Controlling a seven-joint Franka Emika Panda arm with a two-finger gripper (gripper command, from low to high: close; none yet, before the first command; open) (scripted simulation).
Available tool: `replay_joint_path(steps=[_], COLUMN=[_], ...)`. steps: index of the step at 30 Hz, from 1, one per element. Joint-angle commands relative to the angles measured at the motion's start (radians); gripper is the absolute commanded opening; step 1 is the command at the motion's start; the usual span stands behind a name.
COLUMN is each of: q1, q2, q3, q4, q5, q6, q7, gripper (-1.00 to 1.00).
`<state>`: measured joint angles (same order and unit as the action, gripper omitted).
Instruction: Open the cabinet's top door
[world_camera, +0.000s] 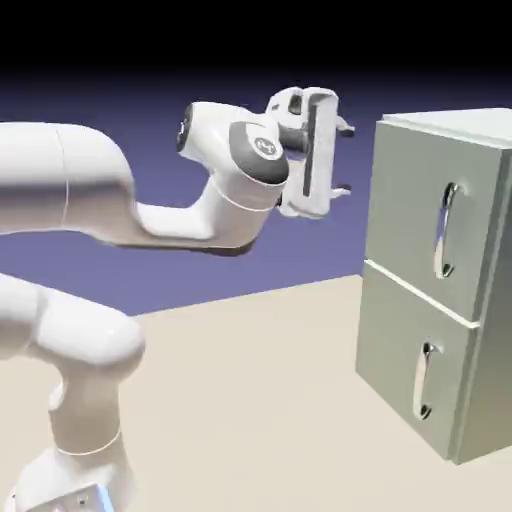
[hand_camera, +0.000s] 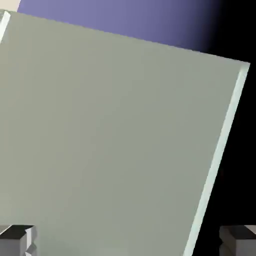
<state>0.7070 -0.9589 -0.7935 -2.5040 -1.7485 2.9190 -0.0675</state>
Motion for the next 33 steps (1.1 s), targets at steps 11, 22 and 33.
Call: replay_joint_path(steps=[11,22,33], q1=[0.19,0.38,0.619], q2=[-0.106,-0.213,-0.233], q3=[-0.217,-0.434,-0.582], q4=[0.084,0.167,0.34], q5=[-0.478,-0.957,-1.149], q6=[-0.032,-0.065,-0.092], q7=[-0.221,-0.442,-0.532], gripper=[1.0,1.0,1.0])
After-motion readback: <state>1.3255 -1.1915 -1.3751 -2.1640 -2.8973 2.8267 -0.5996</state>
